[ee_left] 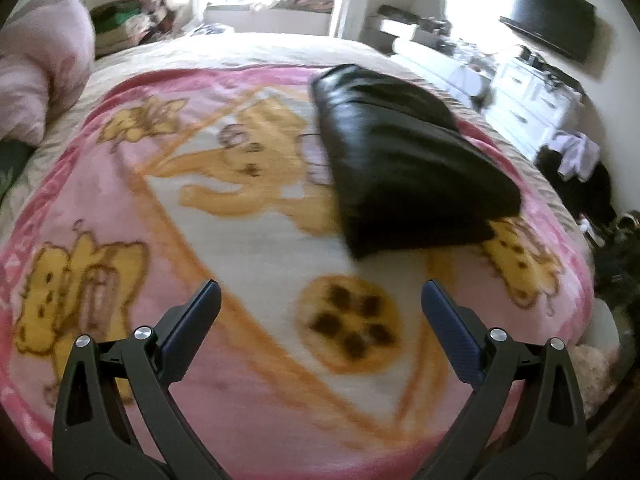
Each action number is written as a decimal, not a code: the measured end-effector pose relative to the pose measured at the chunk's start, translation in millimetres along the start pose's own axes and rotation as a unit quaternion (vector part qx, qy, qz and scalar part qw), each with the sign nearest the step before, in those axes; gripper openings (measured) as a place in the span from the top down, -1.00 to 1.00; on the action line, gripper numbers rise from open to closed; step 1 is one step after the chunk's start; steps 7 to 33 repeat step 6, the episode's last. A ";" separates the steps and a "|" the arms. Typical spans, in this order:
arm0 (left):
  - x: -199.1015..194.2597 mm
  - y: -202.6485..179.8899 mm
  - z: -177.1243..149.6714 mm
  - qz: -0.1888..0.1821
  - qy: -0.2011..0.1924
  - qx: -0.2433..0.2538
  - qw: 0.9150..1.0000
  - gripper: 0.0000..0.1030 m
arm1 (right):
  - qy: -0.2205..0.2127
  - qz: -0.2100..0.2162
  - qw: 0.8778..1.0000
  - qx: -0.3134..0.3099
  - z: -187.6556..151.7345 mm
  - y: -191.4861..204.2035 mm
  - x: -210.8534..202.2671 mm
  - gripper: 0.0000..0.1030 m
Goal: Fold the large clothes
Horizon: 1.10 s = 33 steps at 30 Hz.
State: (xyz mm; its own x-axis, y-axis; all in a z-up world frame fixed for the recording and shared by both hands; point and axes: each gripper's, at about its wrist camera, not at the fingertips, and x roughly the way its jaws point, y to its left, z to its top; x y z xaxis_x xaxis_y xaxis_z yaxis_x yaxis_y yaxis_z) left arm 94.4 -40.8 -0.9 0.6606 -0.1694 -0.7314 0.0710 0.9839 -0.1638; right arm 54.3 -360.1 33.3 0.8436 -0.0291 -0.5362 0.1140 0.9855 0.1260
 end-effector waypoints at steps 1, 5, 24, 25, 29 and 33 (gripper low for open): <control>1.7 17.4 5.5 0.006 0.006 -0.008 1.000 -0.82 | -0.005 -0.040 0.999 0.028 5.5 -31.3 -3.6 -0.92; 0.4 108.0 28.6 0.058 0.010 -0.054 0.997 -0.82 | 0.006 -0.192 0.968 0.162 4.5 -177.0 -1.1 -0.92; -2.9 146.2 35.8 0.086 0.005 -0.070 0.994 -0.82 | 0.006 -0.192 0.968 0.162 4.5 -177.0 -1.1 -0.92; -2.9 146.2 35.8 0.086 0.005 -0.070 0.994 -0.82 | 0.006 -0.192 0.968 0.162 4.5 -177.0 -1.1 -0.92; -2.9 146.2 35.8 0.086 0.005 -0.070 0.994 -0.82 | 0.006 -0.192 0.968 0.162 4.5 -177.0 -1.1 -0.92; -2.9 146.2 35.8 0.086 0.005 -0.070 0.994 -0.82 | 0.006 -0.192 0.968 0.162 4.5 -177.0 -1.1 -0.92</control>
